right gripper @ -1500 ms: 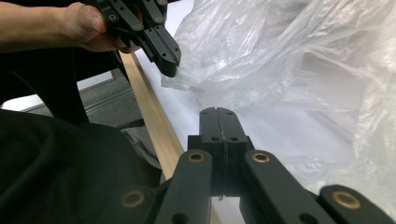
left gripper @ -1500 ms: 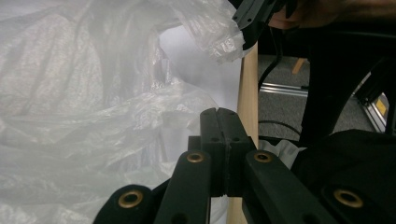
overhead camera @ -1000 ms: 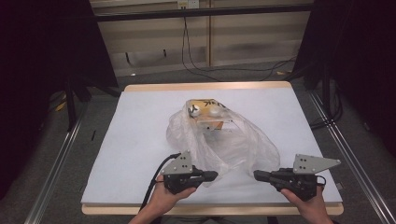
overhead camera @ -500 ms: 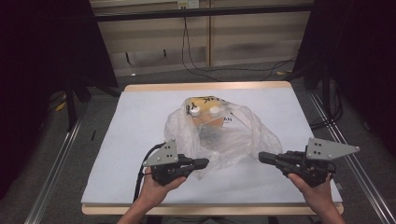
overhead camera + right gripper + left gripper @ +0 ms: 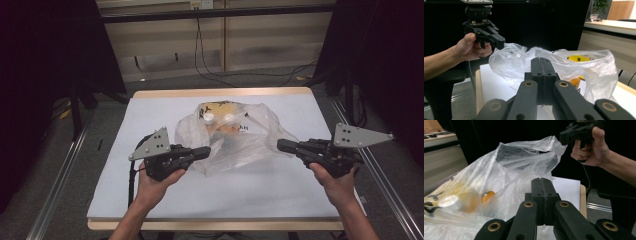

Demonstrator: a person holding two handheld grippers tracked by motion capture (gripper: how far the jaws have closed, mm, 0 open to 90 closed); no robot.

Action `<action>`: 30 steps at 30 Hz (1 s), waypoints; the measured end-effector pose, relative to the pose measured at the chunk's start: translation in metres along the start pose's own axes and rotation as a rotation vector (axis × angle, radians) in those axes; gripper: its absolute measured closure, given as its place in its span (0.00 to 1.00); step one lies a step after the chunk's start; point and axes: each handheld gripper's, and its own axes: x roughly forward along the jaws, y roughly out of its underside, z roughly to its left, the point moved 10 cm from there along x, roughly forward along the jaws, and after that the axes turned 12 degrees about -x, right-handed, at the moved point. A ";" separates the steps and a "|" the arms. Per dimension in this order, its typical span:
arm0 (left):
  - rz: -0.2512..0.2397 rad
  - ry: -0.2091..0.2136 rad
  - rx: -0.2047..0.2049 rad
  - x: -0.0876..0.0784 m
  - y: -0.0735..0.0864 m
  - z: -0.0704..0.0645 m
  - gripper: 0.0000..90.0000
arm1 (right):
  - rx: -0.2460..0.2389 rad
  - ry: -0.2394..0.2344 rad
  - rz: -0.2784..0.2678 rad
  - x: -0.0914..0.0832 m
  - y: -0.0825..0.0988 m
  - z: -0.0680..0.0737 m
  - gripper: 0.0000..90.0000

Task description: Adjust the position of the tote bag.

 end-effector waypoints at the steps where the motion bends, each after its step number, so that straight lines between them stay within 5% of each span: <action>1: -0.005 0.008 -0.005 -0.001 -0.002 0.001 1.00 | -0.002 0.003 -0.006 0.000 -0.002 -0.001 1.00; 16: -0.122 -0.056 -0.033 -0.031 -0.042 0.033 1.00 | 0.013 0.049 -0.084 0.004 -0.033 -0.038 1.00; 30: -0.155 -0.084 -0.028 -0.039 -0.076 0.059 1.00 | 0.009 0.071 -0.073 0.017 -0.053 -0.067 1.00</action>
